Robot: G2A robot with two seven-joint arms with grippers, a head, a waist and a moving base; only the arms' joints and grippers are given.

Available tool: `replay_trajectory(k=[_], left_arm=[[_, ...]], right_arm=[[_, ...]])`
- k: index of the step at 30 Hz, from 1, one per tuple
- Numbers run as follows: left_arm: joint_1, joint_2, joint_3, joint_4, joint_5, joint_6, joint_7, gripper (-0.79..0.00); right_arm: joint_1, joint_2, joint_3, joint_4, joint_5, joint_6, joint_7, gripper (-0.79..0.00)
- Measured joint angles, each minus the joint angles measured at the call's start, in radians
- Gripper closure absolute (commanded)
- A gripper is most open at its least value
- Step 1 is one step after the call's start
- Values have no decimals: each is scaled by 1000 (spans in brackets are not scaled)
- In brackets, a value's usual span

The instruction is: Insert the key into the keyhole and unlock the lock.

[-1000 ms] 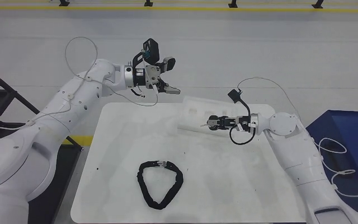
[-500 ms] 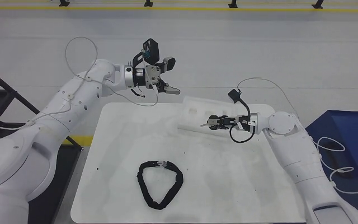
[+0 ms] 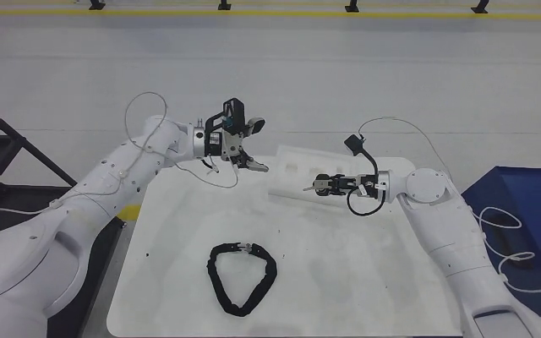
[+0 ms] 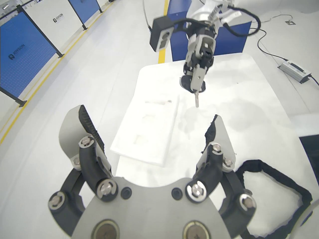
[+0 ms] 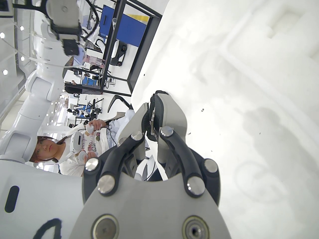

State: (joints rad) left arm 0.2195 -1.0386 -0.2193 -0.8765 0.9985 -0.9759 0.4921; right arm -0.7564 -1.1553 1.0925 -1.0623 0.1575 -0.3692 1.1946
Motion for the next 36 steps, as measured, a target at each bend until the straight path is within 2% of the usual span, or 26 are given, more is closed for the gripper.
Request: replay_trajectory(k=[8, 17, 26, 36], left_arm=[[91, -20, -7, 58, 93, -27, 66, -785], [115, -38, 50, 109, 242, -36, 120, -785], [164, -37, 49, 129, 376, -36, 97, -785], [188, -37, 49, 131, 398, -36, 71, -785]], right_arm=[[0, 0, 0, 0, 0, 0, 0, 0], [0, 0, 0, 0, 0, 0, 0, 0], [0, 0, 0, 0, 0, 0, 0, 0], [0, 0, 0, 0, 0, 0, 0, 0]])
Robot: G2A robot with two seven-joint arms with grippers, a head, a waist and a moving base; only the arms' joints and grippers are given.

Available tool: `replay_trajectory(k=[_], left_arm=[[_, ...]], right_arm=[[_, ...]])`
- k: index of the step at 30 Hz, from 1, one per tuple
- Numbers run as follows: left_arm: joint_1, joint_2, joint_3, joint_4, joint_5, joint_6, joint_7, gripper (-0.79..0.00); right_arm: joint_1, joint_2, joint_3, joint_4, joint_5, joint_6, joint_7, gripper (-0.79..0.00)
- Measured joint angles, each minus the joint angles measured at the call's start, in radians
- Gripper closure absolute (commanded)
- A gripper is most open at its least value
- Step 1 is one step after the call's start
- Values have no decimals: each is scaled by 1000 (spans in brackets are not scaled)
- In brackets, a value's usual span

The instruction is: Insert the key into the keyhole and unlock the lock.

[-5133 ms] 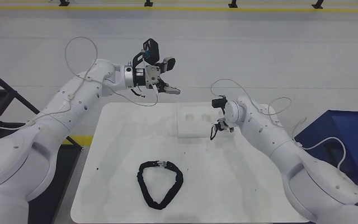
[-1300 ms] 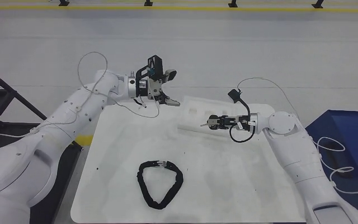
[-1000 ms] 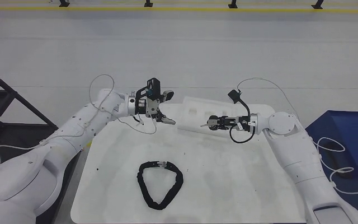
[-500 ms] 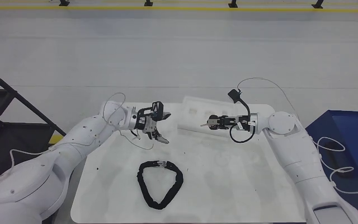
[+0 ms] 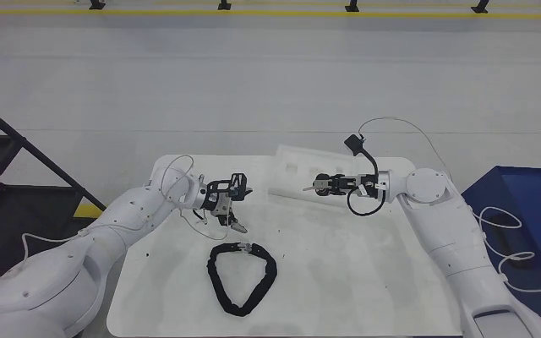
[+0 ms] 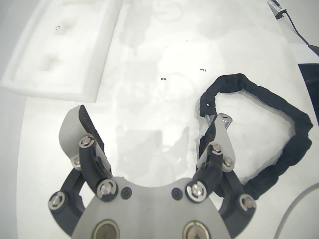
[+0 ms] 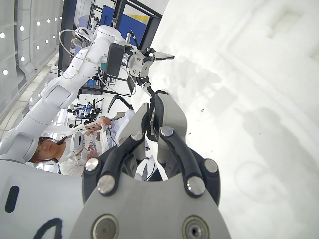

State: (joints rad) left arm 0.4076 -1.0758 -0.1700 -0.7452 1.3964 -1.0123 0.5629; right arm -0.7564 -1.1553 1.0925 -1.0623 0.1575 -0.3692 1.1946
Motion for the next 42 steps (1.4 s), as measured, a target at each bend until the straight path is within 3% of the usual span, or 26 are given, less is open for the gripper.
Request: replay_trajectory(k=[13, 23, 29, 37, 42], left_arm=[[17, 4, -16, -18, -26, 18, 24, -785], [106, 97, -8, -79, 161, 21, 266, -785], [148, 135, -4, -103, 174, 40, 285, -785], [175, 132, 0, -138, 282, 88, 331, -785], [190, 126, 0, -110, 320, 137, 382, -785]], right_arm=[[0, 0, 0, 0, 0, 0, 0, 0], [0, 0, 0, 0, 0, 0, 0, 0], [0, 0, 0, 0, 0, 0, 0, 0], [0, 0, 0, 0, 0, 0, 0, 0], [0, 0, 0, 0, 0, 0, 0, 0]])
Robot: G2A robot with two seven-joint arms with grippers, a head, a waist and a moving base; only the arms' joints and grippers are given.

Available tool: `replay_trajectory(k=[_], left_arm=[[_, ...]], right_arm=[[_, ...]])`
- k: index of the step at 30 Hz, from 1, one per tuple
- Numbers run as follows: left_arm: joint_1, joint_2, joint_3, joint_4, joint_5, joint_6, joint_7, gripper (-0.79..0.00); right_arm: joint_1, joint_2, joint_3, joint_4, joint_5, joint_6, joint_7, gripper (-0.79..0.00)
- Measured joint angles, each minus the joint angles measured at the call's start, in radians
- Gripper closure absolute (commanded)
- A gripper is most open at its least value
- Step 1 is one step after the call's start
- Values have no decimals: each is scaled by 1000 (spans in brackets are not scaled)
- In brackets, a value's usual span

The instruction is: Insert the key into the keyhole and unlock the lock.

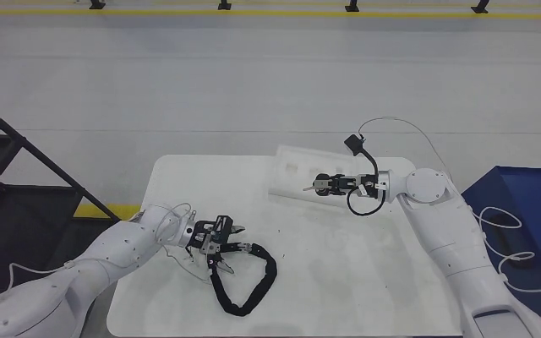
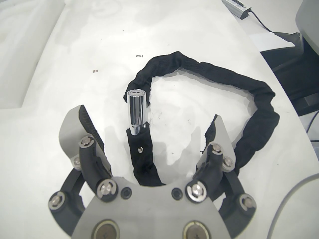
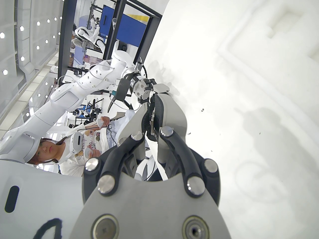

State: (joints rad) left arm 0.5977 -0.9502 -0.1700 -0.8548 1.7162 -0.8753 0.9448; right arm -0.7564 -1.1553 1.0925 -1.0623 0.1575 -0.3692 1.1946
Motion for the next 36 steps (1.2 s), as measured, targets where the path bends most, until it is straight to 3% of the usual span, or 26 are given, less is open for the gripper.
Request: replay_trajectory(k=[6, 9, 11, 13, 17, 26, 29, 36], left_arm=[[8, -14, 0, 32, 22, 34, 34, -785], [11, -26, 0, 49, 19, 31, 31, -686], [12, -35, 0, 64, 18, 28, 28, -499], [12, -43, 0, 76, 15, 27, 27, -536], [10, -58, 0, 103, 11, 31, 31, -394], [13, -86, 0, 138, 32, 42, 42, -274], [14, -94, 0, 146, 33, 42, 42, -18], [12, -100, 0, 146, 9, 42, 42, 0]], right_arm=[[0, 0, 0, 0, 0, 0, 0, 0], [0, 0, 0, 0, 0, 0, 0, 0], [0, 0, 0, 0, 0, 0, 0, 0], [0, 0, 0, 0, 0, 0, 0, 0], [0, 0, 0, 0, 0, 0, 0, 0], [0, 0, 0, 0, 0, 0, 0, 0], [0, 0, 0, 0, 0, 0, 0, 0], [0, 0, 0, 0, 0, 0, 0, 0]])
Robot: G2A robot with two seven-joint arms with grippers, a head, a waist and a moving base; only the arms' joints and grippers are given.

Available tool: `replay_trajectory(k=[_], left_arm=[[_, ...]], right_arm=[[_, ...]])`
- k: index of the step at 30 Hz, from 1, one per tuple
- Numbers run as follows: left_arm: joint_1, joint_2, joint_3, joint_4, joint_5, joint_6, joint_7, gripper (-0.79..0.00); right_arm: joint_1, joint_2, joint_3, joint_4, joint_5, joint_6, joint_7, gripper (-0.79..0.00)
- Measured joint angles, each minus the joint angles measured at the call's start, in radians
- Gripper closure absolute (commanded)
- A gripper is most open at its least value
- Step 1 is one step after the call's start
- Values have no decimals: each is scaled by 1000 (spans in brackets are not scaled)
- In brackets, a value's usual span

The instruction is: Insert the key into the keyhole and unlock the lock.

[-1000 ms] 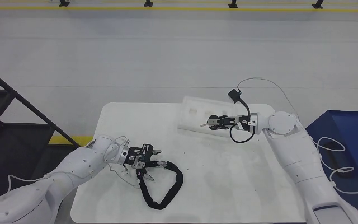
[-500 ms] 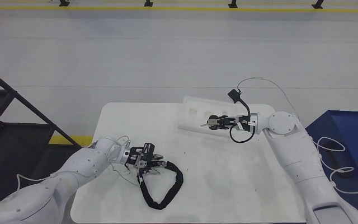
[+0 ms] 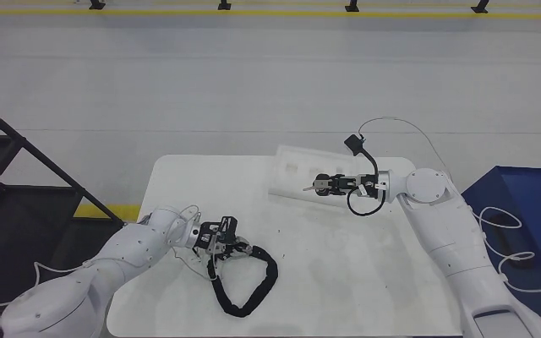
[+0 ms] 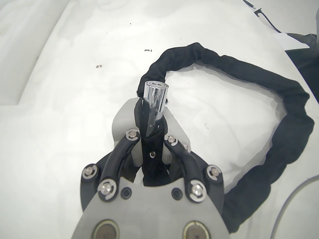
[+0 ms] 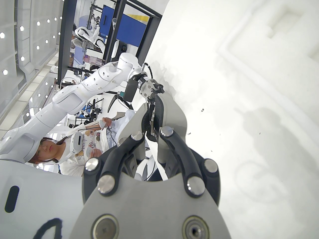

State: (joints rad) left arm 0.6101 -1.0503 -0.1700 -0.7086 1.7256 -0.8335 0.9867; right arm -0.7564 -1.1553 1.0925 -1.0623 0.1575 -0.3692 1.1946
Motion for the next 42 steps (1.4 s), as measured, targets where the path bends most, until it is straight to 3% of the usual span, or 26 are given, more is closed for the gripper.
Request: replay_trajectory(k=[7, 13, 22, 26, 30, 36, 42], left_arm=[[-11, 24, 0, -55, -65, -4, -4, 0], [-27, 71, -5, -147, -191, -30, -30, 0], [-42, 173, -46, -348, -350, -45, -45, 0], [-48, 227, -90, -451, -390, -6, -6, 0], [-52, 262, -123, -532, -393, 4, 4, 0], [-55, 261, -155, -595, -410, -18, -29, 0], [-47, 206, -164, -608, -441, 79, -158, 0]], right_arm=[[0, 0, 0, 0, 0, 0, 0, 0], [-2, 0, -1, -2, -2, 3, -3, 0], [-13, 24, 27, -135, -100, 161, 8, 0], [-49, 46, 84, -271, -101, 262, 56, 0], [-106, 67, 154, -421, -71, 361, 88, 0], [-180, 90, 218, -613, -73, 460, 126, 0], [-199, 102, 236, -702, -98, 496, 118, 0]])
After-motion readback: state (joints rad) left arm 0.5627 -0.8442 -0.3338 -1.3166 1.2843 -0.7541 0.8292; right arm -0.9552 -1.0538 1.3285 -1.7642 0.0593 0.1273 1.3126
